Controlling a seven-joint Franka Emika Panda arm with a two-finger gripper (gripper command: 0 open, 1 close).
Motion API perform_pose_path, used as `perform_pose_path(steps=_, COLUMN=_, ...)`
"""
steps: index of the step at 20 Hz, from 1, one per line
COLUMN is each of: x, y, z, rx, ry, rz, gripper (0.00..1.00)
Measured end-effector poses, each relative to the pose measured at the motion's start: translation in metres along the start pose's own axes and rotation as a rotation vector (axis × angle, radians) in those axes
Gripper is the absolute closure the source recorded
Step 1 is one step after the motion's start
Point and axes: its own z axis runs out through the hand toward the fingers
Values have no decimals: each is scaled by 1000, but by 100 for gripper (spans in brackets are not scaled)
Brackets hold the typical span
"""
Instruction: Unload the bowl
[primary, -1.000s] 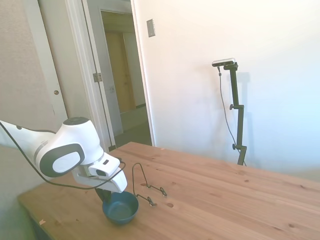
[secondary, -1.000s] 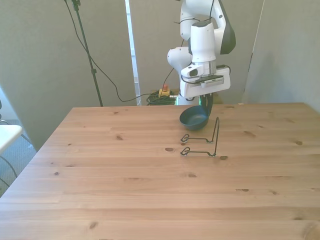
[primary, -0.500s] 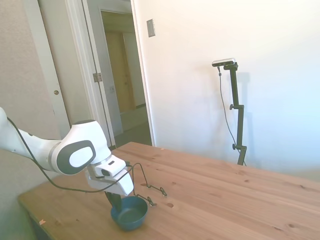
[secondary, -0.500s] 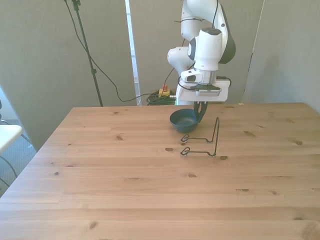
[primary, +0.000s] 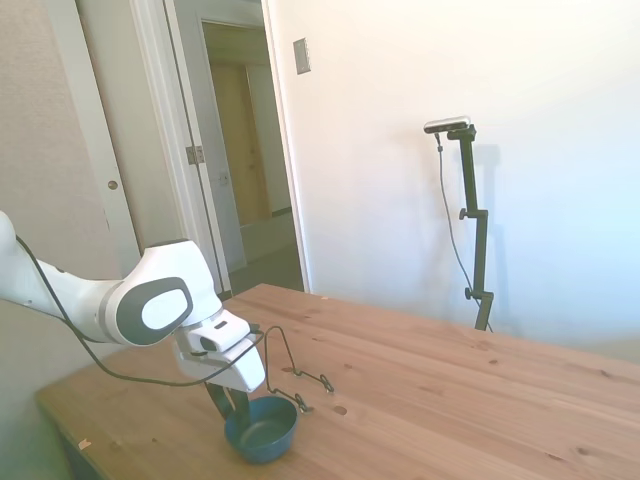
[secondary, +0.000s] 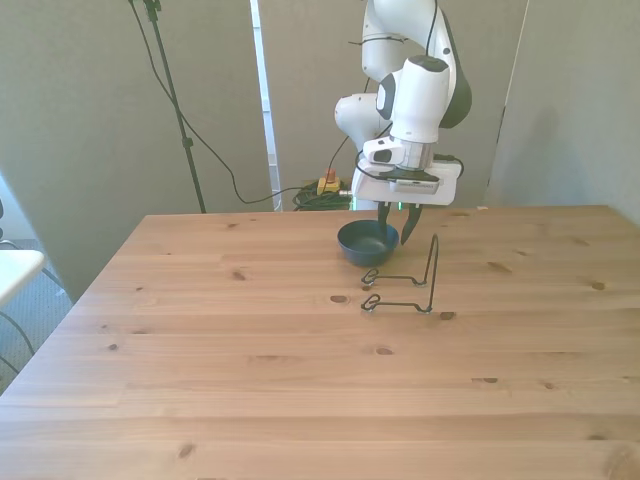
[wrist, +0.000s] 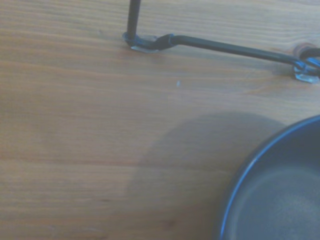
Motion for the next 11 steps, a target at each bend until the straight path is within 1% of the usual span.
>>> perform_pose_path(steps=3, x=-3, y=3, z=-11, rx=-16, ry=14, rz=30, gripper=0)
perform_pose_path(steps=8, x=-13, y=13, z=-45, rx=-17, ry=63, rz=106, gripper=0)
perform_pose_path(steps=11, x=-29, y=24, z=-64, rx=-17, ry=85, rz=122, gripper=0)
